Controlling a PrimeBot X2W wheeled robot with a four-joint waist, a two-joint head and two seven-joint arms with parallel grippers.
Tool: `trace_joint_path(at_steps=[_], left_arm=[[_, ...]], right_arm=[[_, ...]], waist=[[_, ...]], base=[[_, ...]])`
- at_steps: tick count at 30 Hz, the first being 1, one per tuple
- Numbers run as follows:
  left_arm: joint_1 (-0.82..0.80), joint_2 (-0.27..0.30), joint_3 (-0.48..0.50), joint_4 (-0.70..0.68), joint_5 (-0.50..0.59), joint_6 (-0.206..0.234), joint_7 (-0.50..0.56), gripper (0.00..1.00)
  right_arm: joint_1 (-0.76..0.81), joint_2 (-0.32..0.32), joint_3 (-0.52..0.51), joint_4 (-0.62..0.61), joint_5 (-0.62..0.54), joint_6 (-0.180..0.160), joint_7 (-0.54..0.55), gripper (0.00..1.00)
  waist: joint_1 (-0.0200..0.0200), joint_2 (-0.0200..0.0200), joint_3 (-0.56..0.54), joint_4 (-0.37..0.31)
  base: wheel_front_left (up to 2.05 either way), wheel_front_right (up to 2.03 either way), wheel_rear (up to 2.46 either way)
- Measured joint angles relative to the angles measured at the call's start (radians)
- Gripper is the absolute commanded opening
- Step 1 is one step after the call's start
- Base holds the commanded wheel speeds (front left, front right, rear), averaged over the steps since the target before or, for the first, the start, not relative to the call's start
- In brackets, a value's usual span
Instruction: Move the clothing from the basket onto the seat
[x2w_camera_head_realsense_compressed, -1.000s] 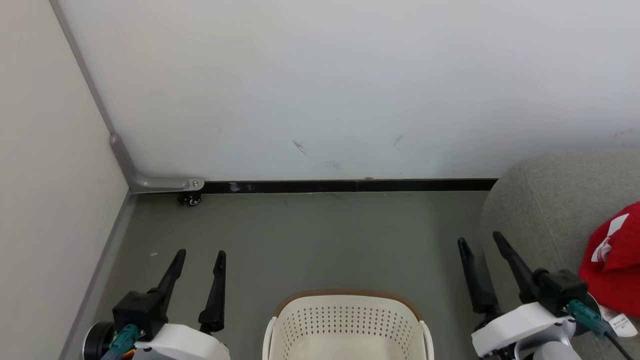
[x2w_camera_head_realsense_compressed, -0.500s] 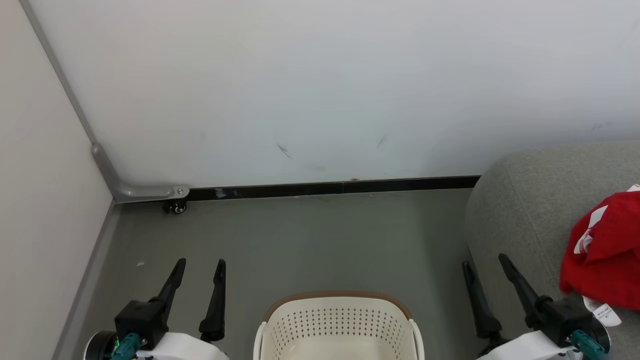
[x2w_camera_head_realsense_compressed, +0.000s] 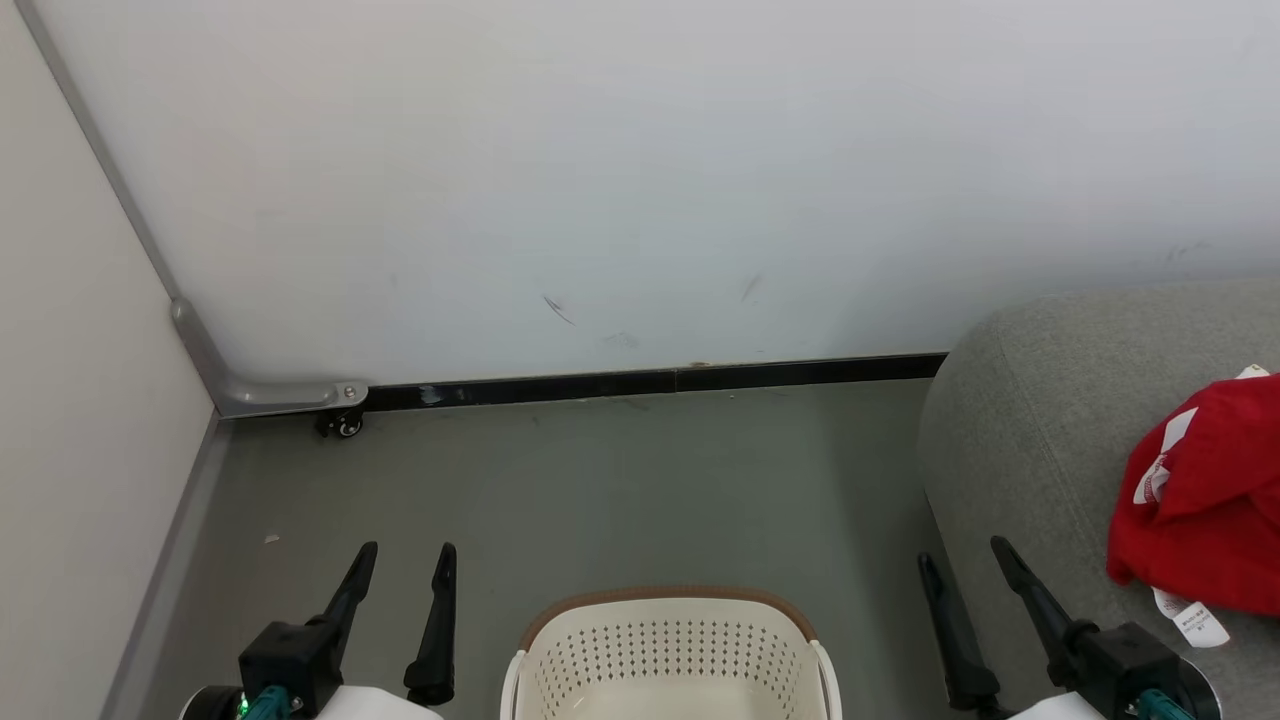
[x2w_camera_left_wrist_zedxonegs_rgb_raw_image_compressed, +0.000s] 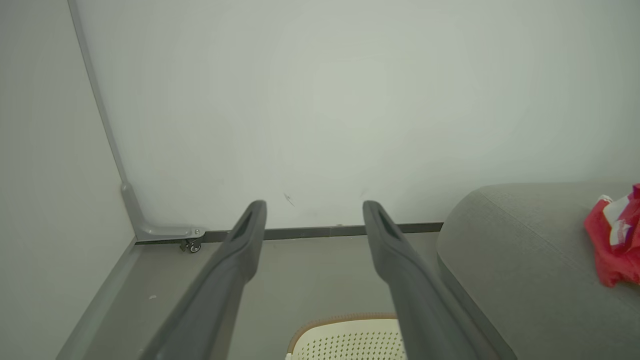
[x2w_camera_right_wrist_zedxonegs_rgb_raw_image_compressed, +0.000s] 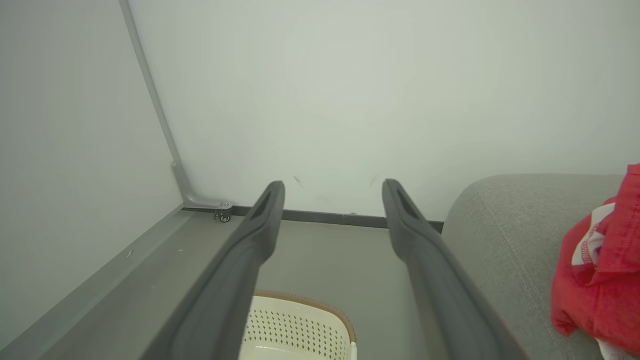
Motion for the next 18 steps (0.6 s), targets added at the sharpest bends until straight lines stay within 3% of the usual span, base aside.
trace_joint_path(at_steps=[18], left_arm=[[0.001, -0.011, 0.002, 0.004, 0.027, 0.032, 0.0, 1.0]], right_arm=[[0.042, 0.001, 0.005, -0.073, 0.049, 0.0, 0.046, 1.0]], waist=[[0.0, 0.0, 0.013, 0.009]], base=[[0.0, 0.0, 0.0]])
